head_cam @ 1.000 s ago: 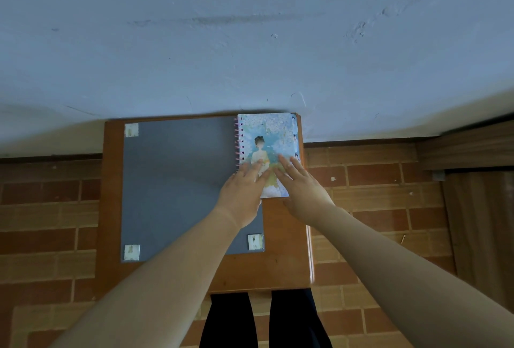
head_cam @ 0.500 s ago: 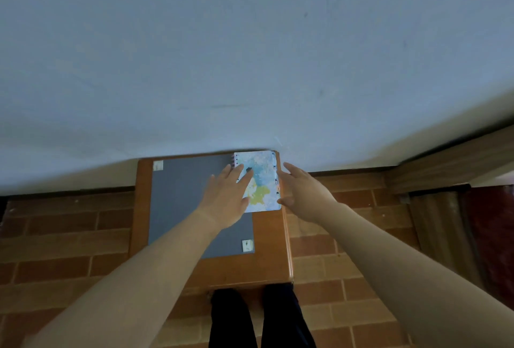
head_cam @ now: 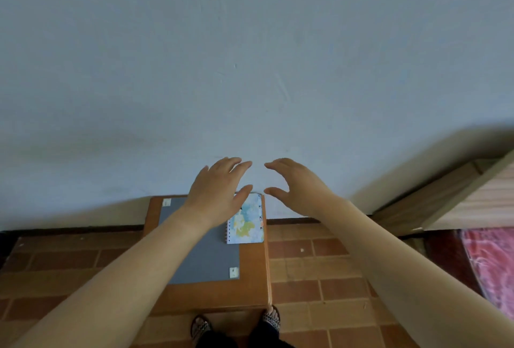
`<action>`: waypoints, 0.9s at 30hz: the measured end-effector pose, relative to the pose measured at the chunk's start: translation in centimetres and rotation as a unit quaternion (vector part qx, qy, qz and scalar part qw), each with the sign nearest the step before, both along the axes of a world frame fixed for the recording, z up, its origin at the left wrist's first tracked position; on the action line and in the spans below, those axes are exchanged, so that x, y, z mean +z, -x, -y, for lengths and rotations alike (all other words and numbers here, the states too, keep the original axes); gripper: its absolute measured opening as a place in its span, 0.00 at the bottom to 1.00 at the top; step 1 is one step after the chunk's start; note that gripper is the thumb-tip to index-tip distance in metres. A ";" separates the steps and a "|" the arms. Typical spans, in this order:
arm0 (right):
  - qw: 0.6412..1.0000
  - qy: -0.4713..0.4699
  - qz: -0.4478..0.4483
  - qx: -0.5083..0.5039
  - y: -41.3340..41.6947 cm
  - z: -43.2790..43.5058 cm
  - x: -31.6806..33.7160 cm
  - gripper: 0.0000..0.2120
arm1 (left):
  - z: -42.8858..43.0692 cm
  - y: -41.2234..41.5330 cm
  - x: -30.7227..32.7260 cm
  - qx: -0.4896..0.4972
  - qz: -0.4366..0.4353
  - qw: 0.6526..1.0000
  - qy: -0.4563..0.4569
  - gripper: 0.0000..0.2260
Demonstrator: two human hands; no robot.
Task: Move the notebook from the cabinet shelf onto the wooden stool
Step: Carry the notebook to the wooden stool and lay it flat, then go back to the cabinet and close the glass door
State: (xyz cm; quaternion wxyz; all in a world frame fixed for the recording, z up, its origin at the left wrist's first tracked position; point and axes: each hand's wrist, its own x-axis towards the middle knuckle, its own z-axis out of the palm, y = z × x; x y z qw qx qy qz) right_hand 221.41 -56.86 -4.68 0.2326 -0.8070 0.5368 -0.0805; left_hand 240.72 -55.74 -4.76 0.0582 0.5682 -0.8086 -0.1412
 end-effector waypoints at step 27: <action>0.986 0.074 0.017 -0.149 0.1 -12.3 10.5 0.31 | -4.7 -0.8 10.3 -0.149 -0.093 0.984 0.038 0.24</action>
